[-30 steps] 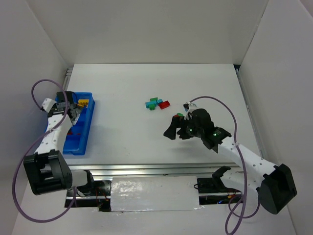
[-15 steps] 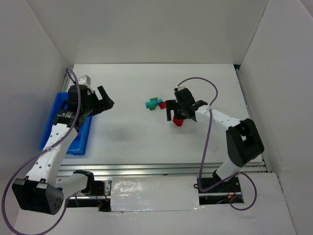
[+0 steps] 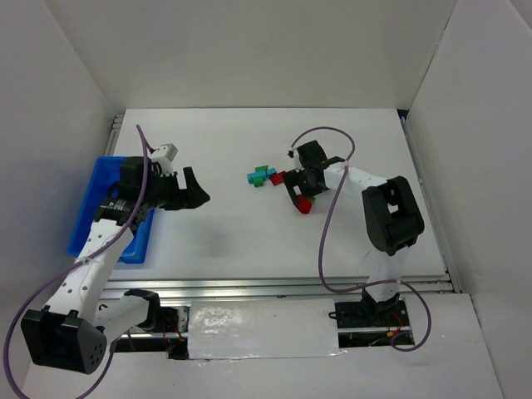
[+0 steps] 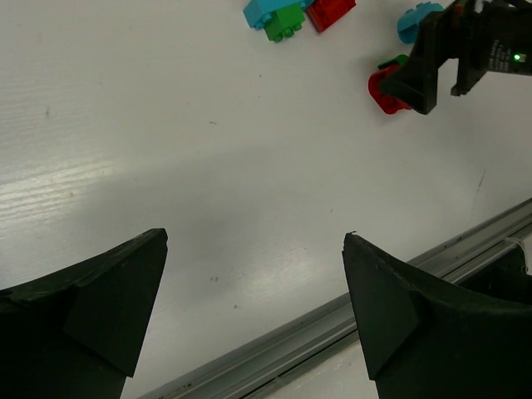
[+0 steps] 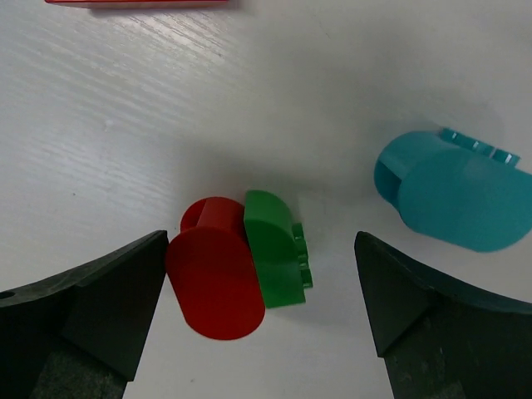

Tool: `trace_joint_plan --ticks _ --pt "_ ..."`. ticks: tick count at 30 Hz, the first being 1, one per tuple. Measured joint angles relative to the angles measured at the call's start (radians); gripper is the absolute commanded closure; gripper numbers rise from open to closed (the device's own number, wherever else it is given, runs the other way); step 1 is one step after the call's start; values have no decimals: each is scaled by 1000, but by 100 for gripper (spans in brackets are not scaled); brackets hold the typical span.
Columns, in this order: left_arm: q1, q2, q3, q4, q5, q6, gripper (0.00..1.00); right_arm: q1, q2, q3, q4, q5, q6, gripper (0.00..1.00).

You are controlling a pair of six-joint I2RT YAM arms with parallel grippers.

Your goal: Sort the legos into containers by color

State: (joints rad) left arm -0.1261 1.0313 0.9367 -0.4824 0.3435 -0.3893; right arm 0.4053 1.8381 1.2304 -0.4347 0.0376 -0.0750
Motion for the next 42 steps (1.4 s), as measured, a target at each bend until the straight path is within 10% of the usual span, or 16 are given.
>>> trace_joint_plan --ticks 8,12,18,27,42 --pt "0 2 -2 5 36 2 1 -5 49 40 -69 -100 -52 16" --pt "0 14 -2 5 39 2 1 -5 65 70 -90 -146 -49 61" --pt "0 25 -2 18 40 -20 1 51 -50 -26 -39 -144 3 87" --pt "-80 85 -102 256 222 -297 0 452 -566 -277 227 -245 42 88" --pt "-427 112 -60 337 185 -397 19 570 -716 -383 393 -174 119 83"
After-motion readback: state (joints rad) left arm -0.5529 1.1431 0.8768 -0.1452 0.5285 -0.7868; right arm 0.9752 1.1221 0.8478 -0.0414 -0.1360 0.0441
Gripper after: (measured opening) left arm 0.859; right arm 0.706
